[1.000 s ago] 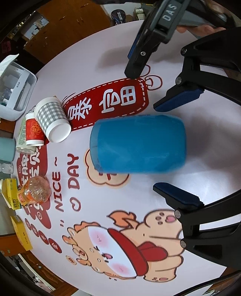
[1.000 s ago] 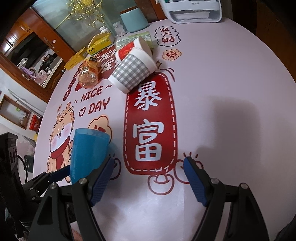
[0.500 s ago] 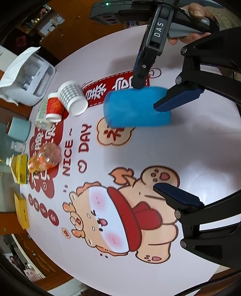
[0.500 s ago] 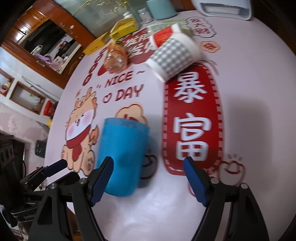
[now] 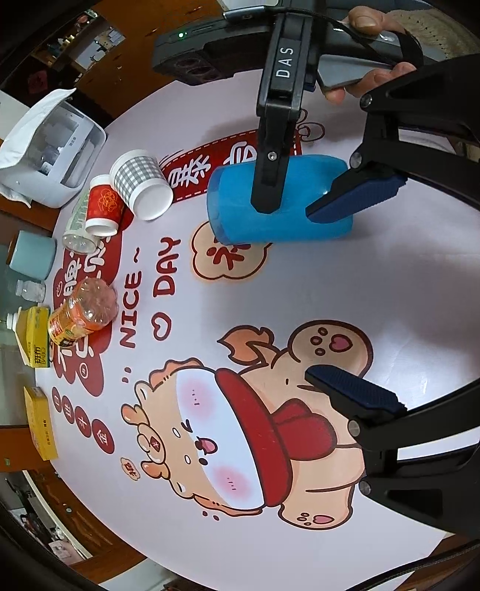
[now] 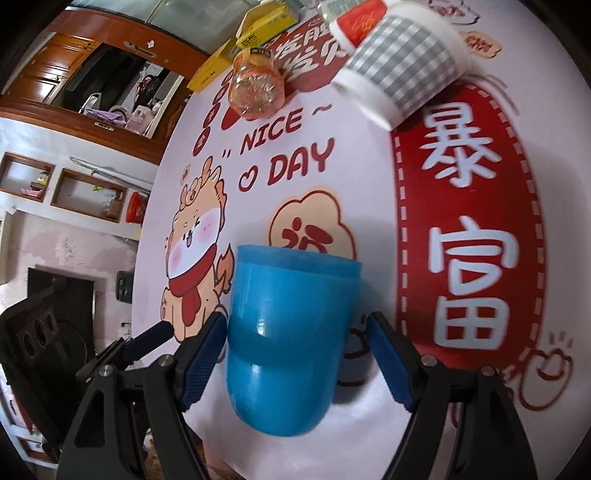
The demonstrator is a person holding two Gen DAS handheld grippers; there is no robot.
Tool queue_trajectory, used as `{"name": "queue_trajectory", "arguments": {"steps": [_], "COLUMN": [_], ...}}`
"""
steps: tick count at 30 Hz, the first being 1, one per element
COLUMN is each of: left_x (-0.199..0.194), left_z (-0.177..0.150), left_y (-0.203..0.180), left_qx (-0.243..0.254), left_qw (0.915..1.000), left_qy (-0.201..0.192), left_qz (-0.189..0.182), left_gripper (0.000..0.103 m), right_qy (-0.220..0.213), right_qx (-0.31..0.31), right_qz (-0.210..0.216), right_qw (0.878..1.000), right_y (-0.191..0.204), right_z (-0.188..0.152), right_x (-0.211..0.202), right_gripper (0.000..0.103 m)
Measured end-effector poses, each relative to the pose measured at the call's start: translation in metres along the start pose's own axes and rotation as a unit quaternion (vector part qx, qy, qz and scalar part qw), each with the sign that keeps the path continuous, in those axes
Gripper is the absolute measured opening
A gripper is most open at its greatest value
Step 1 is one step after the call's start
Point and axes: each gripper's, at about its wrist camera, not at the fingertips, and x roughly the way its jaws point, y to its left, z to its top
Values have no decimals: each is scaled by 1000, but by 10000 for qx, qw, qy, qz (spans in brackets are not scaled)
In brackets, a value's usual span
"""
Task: Flip cup upright
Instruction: 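Grasp the blue cup with the right gripper while the left gripper releases it, then rotate the blue cup upright with the right gripper and set it on the table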
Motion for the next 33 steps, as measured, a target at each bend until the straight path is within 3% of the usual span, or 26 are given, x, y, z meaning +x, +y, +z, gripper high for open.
{"name": "queue_trajectory", "arguments": {"steps": [2,4,10,14,18,22,26,33], "left_x": [3,5,6,5,6,9,12,12], "left_z": [1,2,6,7,8,8,7,2], "left_y": [3,4,6,5,4,1,-4,-2], "left_qx": [-27,-37,-45,-28,-12,0,105,172], "left_qw": [10000,10000,10000,10000,10000,10000,9999,9997], "left_qy": [27,32,10,-39,-60,-48,-54,-21], "left_qz": [-8,-8,-38,-52,-55,-65,82,160], "left_gripper": [78,78,78,78,78,78,78,78], "right_qy": [15,37,123,-434,-1437,-1939,-2205,-2223], "right_qx": [-43,-65,-303,-739,-1457,-1846,-2161,-2579], "right_qz": [129,248,279,-80,-778,-1180,-1476,-1905], "right_qw": [9999,9997,9991,9963,9757,9563,9396,9208], "right_y": [1,2,9,23,45,54,59,64], "right_z": [1,3,6,1,-9,-12,-16,-22], "right_x": [3,7,10,-4,-21,-23,-21,-19], "right_gripper": [78,69,69,68,68,68,68,68]}}
